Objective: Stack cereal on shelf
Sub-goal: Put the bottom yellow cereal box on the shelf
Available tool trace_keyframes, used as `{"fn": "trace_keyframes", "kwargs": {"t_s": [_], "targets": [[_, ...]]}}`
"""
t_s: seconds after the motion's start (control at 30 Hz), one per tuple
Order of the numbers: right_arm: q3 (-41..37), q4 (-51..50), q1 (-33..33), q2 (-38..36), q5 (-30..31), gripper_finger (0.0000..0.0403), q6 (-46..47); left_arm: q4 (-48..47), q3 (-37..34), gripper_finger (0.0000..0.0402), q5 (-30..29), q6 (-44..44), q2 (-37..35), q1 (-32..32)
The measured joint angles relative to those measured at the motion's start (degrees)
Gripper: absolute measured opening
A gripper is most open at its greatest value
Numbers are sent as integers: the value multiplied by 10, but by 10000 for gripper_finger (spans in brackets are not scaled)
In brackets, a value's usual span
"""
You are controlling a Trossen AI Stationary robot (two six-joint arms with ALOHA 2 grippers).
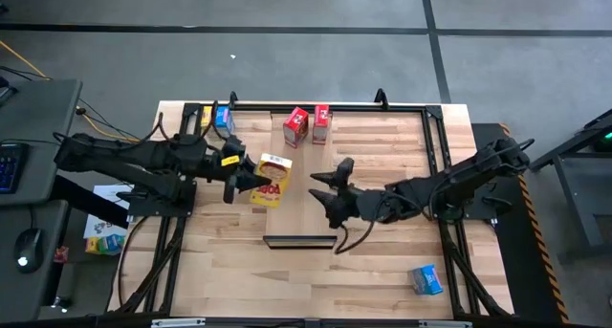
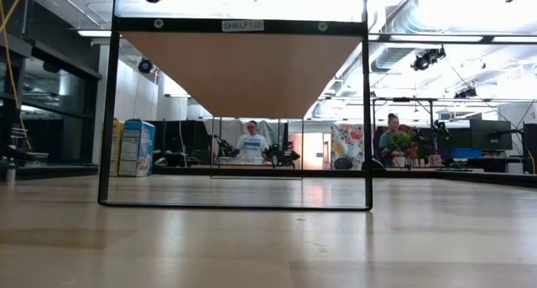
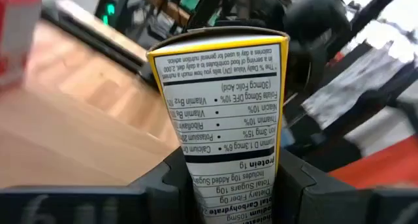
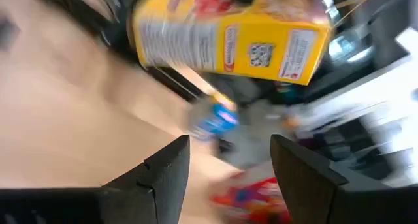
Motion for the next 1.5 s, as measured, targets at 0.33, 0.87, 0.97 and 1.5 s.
{"fn": "trace_keyframes", "kwargs": {"t_s": [0.33,0.87,0.97,1.5], "targets": [[5,155,30,101,130,205,-381,-19,47,118,39,-89,27,36],[79,159,36,109,81,205,-451,-67,47,119,36,-121,27,10],[79,146,28,109,80,205,-476,-64,47,120,28,-124,27,2],[79,238,15,113,77,205,-678,-15,47,120,29,-180,26,-7]]}}
